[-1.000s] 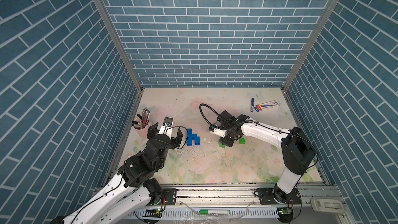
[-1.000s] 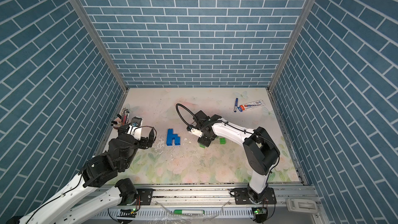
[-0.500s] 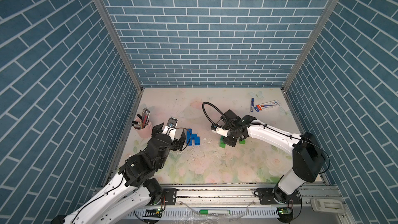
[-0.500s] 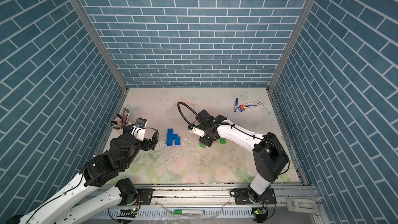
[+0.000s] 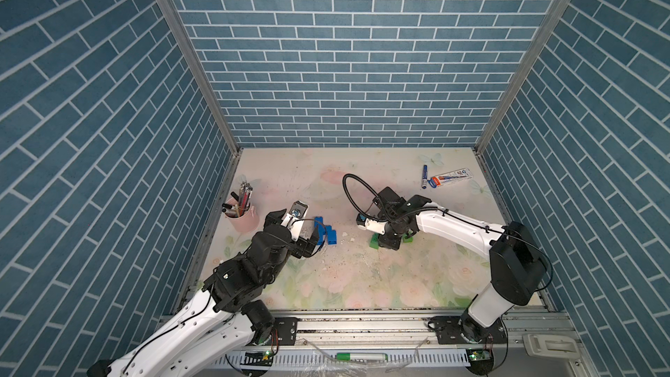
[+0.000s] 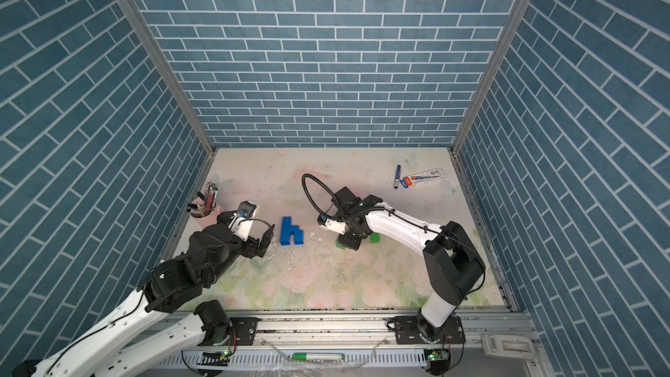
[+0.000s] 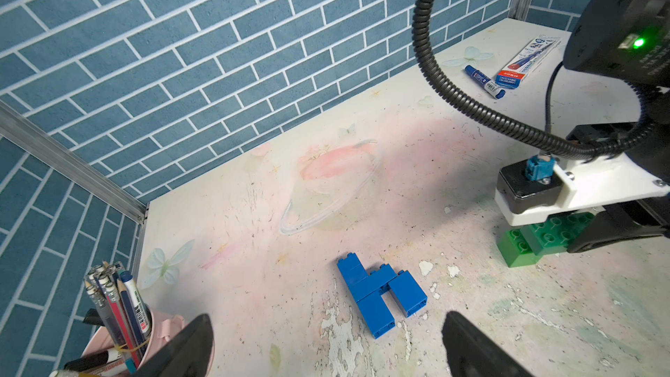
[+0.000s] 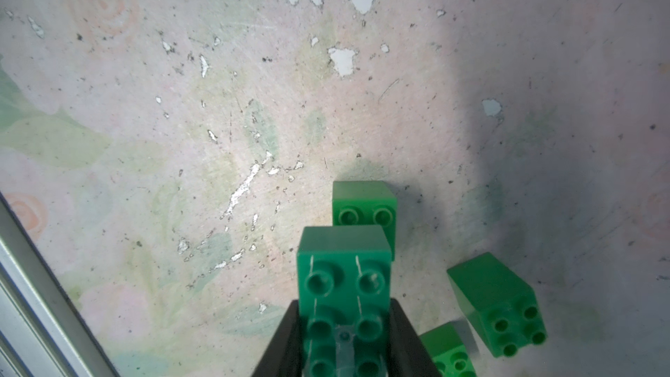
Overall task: Assemble the letter h with lego
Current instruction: Pick up the lego brick from the center of the board.
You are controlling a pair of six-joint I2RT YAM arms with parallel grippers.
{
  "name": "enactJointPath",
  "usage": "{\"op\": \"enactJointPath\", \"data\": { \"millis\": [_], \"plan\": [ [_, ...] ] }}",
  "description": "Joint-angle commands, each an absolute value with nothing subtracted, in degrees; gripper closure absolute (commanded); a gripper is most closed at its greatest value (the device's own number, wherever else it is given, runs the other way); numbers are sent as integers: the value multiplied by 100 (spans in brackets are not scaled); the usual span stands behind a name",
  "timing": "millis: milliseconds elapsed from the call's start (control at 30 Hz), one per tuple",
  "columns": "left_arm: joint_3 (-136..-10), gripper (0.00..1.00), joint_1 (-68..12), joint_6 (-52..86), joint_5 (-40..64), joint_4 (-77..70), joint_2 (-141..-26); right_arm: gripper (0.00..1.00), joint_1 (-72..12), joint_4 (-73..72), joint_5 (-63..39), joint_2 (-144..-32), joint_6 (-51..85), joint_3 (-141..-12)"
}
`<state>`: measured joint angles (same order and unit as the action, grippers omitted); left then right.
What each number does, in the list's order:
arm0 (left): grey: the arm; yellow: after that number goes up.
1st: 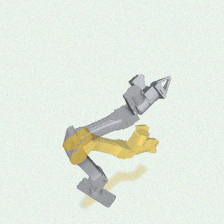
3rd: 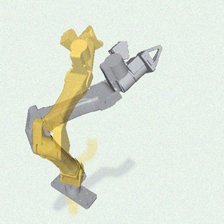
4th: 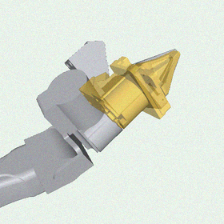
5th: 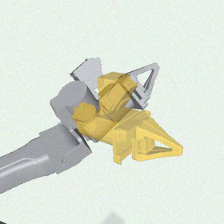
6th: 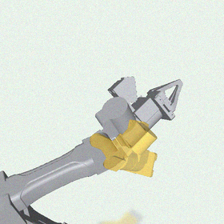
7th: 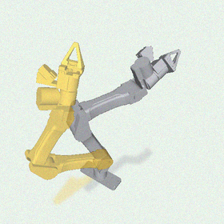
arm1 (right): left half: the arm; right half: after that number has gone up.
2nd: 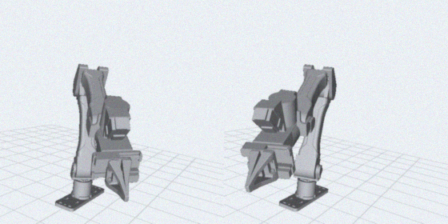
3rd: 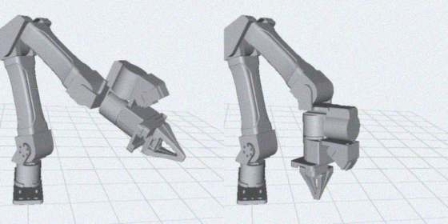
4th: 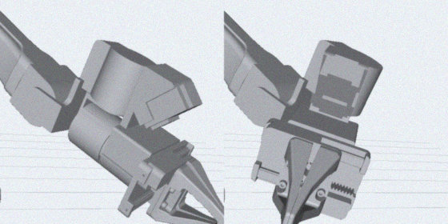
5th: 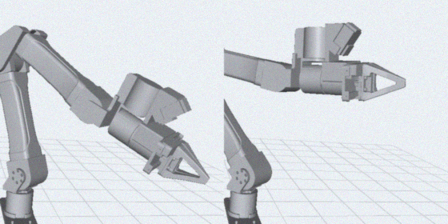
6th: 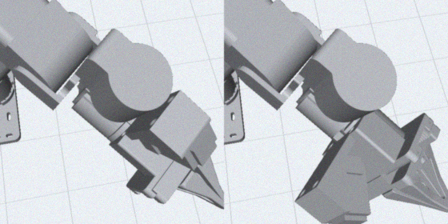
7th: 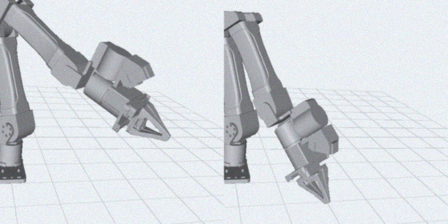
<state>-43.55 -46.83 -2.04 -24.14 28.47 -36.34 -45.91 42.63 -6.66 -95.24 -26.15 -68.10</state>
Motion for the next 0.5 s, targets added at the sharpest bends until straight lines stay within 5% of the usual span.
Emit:
{"op": "enactJointPath", "data": {
  "millis": [0,467],
  "plan": [
    [-4312,1,-4658,-246,-2382,2856,-3621,100,-4536,4488,-890,-9718,-2966,-6934],
    [-4315,1,-4662,-257,-2338,2863,-3619,100,-4334,4612,-879,-10011,-2977,-7249]
  ]
}}
